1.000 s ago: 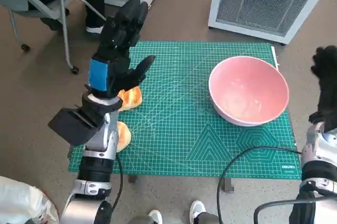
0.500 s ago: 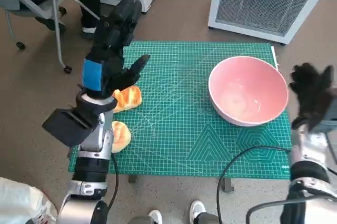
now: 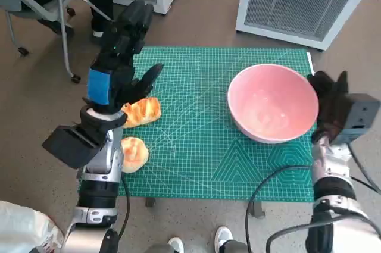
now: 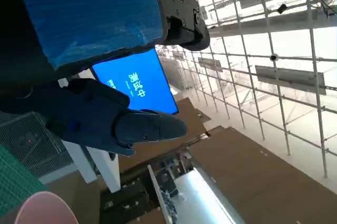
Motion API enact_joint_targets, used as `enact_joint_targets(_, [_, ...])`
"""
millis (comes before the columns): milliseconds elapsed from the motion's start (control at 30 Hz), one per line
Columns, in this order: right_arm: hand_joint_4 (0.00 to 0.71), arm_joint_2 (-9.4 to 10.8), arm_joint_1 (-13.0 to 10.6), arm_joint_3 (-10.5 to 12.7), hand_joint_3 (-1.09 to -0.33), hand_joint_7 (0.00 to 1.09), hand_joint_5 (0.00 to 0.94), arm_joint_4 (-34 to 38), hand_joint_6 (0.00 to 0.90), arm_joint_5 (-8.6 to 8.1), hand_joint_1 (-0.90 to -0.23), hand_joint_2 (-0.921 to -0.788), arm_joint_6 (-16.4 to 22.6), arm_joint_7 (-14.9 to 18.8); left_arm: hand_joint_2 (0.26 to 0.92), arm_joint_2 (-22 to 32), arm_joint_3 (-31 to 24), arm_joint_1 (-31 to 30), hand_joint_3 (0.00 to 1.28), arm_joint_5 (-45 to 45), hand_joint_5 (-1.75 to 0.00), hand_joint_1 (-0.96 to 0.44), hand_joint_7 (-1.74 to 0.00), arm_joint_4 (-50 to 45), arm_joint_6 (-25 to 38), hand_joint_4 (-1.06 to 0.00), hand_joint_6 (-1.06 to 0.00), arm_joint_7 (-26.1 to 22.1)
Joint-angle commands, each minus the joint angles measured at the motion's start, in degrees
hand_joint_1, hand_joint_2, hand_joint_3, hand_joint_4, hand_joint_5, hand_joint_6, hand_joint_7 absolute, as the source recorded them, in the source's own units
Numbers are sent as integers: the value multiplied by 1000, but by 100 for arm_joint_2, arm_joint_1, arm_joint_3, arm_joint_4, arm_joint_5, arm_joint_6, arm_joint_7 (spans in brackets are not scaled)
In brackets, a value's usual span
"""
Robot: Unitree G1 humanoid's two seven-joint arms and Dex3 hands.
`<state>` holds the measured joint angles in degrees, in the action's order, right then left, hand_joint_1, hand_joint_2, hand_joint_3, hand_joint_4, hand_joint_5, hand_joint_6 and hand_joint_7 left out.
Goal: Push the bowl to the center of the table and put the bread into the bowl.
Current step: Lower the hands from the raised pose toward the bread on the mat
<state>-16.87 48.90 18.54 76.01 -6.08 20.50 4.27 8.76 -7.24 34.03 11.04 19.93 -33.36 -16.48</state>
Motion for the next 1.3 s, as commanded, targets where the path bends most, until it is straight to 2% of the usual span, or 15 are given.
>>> enact_joint_targets(33, [222, 160, 77, -87, -831, 22, 6, 71, 285, 145, -508, -921, -90, 62, 921, 60, -36, -139, 247, -74, -3, -411, -357, -168, 20, -323, -242, 73])
enact_joint_targets(333, [220, 401, 296, -216, -858, 9, 2, 61, 266, 303, -492, -921, -56, 43, 921, 117, -88, -323, 245, -209, -1, -448, -299, -328, 18, -323, -274, 248])
enact_joint_targets(567, [215, 568, 442, -247, -871, 6, 0, 76, 261, 275, -482, -921, -113, 52, 921, 132, -119, -416, 246, -272, -1, -461, -270, -420, 55, -324, -290, 361])
enact_joint_targets(967, [213, 900, 722, -359, -874, 6, 1, 116, 263, 329, -469, -921, -399, -5, 921, 155, -127, -579, 243, -340, 0, -454, -203, -541, 65, -324, -325, 522])
enact_joint_targets(1133, [214, 967, 779, -382, -872, 6, 1, 129, 263, 361, -473, -921, -485, -13, 921, 168, -134, -617, 254, -350, 0, -438, -188, -549, 64, -325, -331, 548])
enact_joint_targets(1300, [212, 941, 831, -343, -867, 4, 0, 128, 261, 387, -483, -921, -526, 51, 921, 191, -168, -664, 258, -332, 0, -435, -179, -570, 67, -325, -338, 541])
